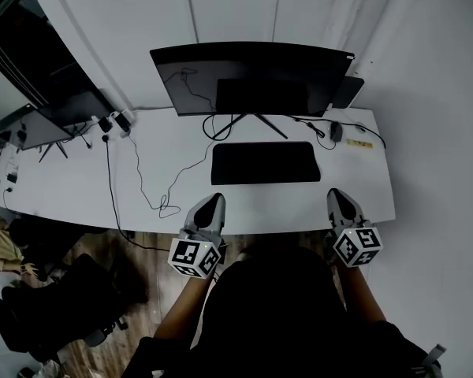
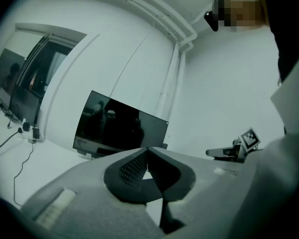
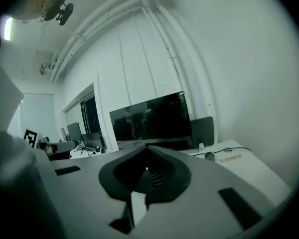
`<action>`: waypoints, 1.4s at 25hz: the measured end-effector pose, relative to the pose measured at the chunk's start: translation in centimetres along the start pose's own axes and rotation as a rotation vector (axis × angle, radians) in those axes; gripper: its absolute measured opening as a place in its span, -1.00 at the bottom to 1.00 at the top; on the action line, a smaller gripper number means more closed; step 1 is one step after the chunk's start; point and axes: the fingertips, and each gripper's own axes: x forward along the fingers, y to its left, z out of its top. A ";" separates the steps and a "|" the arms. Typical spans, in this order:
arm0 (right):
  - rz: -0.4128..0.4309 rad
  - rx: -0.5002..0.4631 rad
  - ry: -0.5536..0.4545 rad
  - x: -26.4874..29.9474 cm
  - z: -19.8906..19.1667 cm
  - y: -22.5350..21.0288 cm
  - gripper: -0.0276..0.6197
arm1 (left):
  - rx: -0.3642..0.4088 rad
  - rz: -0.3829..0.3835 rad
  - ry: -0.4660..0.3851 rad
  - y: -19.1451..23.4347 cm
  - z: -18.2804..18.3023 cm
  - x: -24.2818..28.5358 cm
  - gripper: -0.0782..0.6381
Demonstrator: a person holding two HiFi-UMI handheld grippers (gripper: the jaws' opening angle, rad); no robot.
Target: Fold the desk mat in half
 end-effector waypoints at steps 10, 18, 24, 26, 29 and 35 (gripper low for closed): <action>-0.026 -0.032 -0.021 -1.5 0.3 -1.0 -0.91 | 0.079 0.019 0.047 -1.0 -0.8 -0.3 -0.72; -0.058 -0.055 0.004 -1.9 -0.8 -0.7 -0.91 | 0.091 0.027 0.042 0.3 -0.3 -0.6 -0.72; -0.059 -0.092 0.015 -1.9 -0.9 -0.1 -0.91 | 0.084 0.019 0.054 0.4 -0.7 -0.7 -0.72; -0.057 -0.103 0.024 -1.8 -1.2 0.0 -0.91 | 0.086 0.019 0.059 0.4 -0.9 -0.7 -0.72; -0.057 -0.079 0.035 -1.5 -1.5 0.0 -0.91 | 0.094 0.010 0.067 0.4 -1.0 -0.6 -0.72; -0.068 -0.052 0.026 -1.1 -1.1 -0.1 -0.91 | 0.113 0.010 0.095 0.8 -1.4 0.0 -0.72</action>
